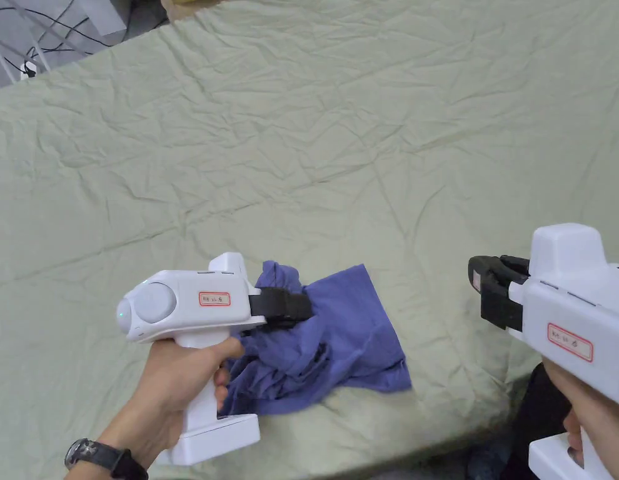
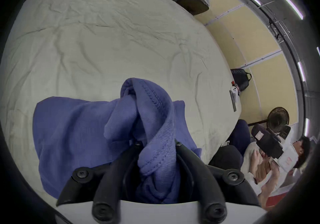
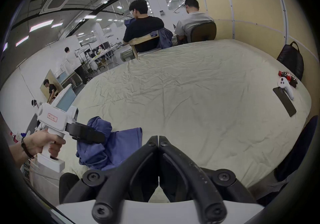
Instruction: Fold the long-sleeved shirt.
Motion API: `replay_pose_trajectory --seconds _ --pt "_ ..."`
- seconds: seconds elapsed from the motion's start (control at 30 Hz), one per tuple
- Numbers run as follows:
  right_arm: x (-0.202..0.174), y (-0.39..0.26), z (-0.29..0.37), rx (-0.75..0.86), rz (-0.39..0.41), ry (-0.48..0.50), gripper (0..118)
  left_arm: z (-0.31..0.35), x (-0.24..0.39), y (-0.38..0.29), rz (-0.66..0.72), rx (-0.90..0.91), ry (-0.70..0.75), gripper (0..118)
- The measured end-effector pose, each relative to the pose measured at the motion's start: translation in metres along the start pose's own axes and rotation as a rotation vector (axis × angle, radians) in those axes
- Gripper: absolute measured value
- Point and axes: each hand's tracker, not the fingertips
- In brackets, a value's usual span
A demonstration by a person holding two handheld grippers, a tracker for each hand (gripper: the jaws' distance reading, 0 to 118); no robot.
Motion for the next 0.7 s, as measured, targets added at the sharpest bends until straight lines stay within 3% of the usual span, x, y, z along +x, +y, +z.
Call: replay_pose_trajectory --seconds 0.13,0.27,0.33,0.7 --pt "0.005 -0.004 -0.004 -0.012 -0.013 -0.012 0 -0.018 0.006 0.005 -0.043 -0.024 0.027 20" --pt "0.006 -0.007 -0.005 -0.023 -0.018 -0.013 0 -0.037 0.011 0.006 -0.019 -0.103 0.067 48" --pt "0.006 -0.008 -0.005 -0.029 -0.018 -0.015 0 -0.039 0.03 0.003 -0.023 -0.075 0.06 56" --pt "0.009 -0.005 -0.001 -0.027 -0.014 -0.028 0 -0.025 0.078 0.007 -0.025 -0.002 -0.099 56"
